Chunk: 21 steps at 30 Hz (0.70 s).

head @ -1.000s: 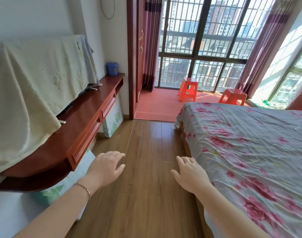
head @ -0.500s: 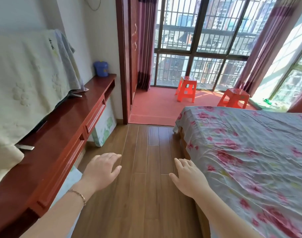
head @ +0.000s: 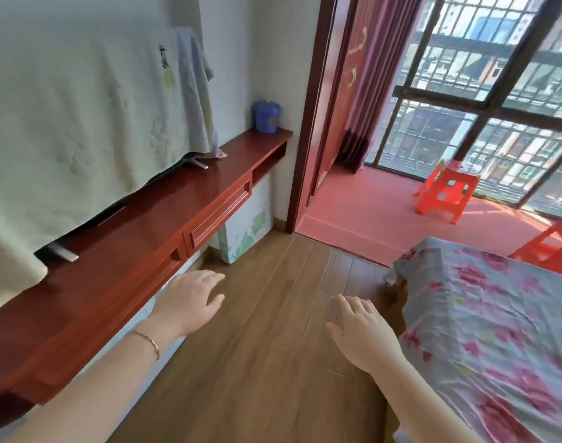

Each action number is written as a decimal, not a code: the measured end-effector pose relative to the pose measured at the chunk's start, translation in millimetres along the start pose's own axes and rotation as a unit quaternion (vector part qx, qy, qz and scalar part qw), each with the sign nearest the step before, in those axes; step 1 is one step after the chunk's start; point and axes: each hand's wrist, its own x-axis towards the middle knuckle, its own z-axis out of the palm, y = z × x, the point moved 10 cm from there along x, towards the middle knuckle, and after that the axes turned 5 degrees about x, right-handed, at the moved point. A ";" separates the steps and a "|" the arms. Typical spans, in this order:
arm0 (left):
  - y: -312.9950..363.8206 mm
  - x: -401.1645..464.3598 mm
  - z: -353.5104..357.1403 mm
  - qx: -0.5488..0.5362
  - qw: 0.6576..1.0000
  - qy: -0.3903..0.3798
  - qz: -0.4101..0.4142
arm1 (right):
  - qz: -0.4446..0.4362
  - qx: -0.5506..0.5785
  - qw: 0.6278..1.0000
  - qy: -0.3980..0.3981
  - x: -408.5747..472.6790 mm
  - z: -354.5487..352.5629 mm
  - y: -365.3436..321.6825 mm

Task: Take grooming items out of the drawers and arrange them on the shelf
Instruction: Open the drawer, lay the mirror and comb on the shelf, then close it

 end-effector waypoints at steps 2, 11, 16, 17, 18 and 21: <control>-22.8 3.7 0.6 0.001 0.999 -0.003 -0.039 | -0.042 -0.006 0.999 -0.014 28.2 0.6 -15.1; -158.4 -20.7 -1.1 0.044 0.970 0.020 -0.239 | -0.287 -0.045 0.955 -0.055 156.0 28.2 -160.5; -214.3 -32.7 -3.0 0.025 0.939 0.039 -0.340 | -0.386 -0.053 0.917 -0.087 212.2 45.9 -248.6; -223.4 -34.9 -3.8 0.022 0.933 0.041 -0.358 | -0.407 -0.057 0.907 -0.091 221.0 48.0 -266.6; -231.9 -37.1 -4.8 0.021 0.926 0.045 -0.373 | -0.426 -0.060 0.898 -0.095 229.1 50.5 -284.2; -255.9 -45.4 -5.4 0.018 0.908 0.053 -0.414 | -0.478 -0.080 0.868 -0.106 248.6 64.1 -333.7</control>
